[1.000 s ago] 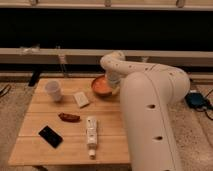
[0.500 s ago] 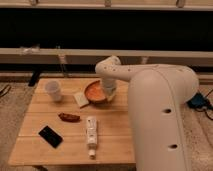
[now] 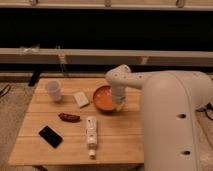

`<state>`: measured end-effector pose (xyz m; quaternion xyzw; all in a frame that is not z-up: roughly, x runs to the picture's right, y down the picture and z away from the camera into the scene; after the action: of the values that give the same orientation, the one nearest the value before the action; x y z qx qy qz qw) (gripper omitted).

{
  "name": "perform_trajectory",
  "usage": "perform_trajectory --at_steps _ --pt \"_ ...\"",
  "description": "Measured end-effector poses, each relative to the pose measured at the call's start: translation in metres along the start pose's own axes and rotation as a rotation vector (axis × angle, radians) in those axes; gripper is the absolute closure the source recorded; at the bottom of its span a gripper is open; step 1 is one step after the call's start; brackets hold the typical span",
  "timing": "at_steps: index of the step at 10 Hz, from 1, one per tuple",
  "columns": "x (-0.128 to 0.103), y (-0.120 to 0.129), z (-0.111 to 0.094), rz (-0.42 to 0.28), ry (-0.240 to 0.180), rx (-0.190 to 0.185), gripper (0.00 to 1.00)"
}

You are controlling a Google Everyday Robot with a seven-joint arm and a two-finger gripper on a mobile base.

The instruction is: Drag the ceramic bowl in a circle

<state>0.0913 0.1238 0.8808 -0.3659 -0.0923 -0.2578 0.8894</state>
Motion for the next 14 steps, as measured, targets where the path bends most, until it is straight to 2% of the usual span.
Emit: perform_trajectory --at_steps 3,6,9,11,14 --pt "0.035 0.023 0.004 0.104 0.013 -0.02 1.0" --pt "0.084 0.015 -0.002 0.197 0.053 -0.016 1.0" --pt "0.116 -0.009 -0.014 0.24 0.089 0.004 1.0" --pt "0.124 -0.023 -0.02 0.237 0.113 0.013 1.0" --pt "0.11 -0.053 -0.028 0.194 0.133 0.033 1.0"
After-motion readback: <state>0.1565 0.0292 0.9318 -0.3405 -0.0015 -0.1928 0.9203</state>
